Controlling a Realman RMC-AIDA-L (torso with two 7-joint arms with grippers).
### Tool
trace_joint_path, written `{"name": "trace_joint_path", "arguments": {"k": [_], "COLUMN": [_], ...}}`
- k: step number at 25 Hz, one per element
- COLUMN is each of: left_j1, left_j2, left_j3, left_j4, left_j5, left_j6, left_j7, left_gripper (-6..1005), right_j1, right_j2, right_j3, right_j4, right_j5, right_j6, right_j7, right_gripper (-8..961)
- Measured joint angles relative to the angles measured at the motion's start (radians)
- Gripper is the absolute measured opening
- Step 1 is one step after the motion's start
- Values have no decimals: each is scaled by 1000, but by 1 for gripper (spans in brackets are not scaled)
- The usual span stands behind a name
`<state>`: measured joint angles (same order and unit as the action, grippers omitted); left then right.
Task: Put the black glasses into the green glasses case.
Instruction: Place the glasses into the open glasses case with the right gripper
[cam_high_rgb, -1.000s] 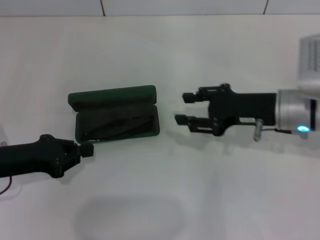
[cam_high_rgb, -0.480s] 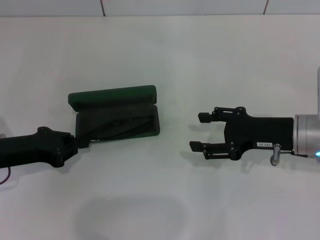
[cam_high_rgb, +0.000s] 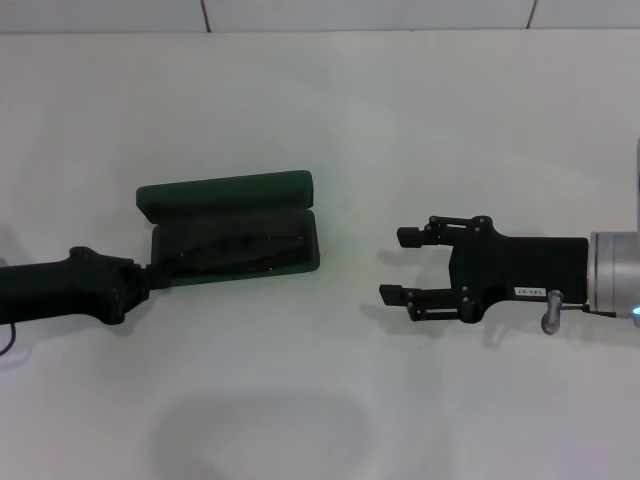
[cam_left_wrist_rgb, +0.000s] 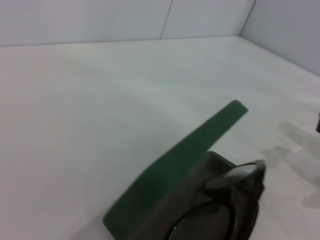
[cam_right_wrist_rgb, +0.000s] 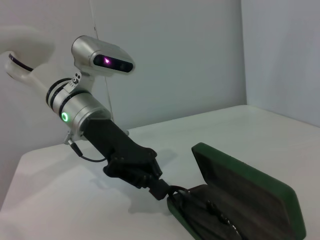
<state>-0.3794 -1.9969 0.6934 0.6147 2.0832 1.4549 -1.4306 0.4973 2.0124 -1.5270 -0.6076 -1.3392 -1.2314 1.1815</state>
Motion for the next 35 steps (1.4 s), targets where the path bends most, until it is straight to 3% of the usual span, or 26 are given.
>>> {"name": "trace_joint_path", "arguments": {"k": [16, 22, 28, 34, 35], "left_j1": [-35, -3, 22, 17, 4], "left_j2": [-4, 10, 12, 5, -5], "left_j3": [-6, -38, -81, -77, -75], "left_j4": [0, 41, 63, 63, 56], "left_j5": [-10, -21, -16, 9, 43], "left_j6": [-11, 53, 56, 16, -12], "left_j7": [-12, -29, -26, -29, -30], "left_gripper": [7, 7, 7, 7, 7], "right_j1": [-4, -12, -13, -13, -13], "right_j2": [1, 0, -2, -1, 0], "right_j3": [2, 5, 5, 5, 5], "right_j4": [0, 0, 0, 0, 0], "right_j5": [0, 5, 6, 1, 1], "right_j6": [-11, -11, -40, -47, -48], "right_j7": [0, 0, -17, -26, -26], "right_gripper": [747, 747, 746, 746, 746]}}
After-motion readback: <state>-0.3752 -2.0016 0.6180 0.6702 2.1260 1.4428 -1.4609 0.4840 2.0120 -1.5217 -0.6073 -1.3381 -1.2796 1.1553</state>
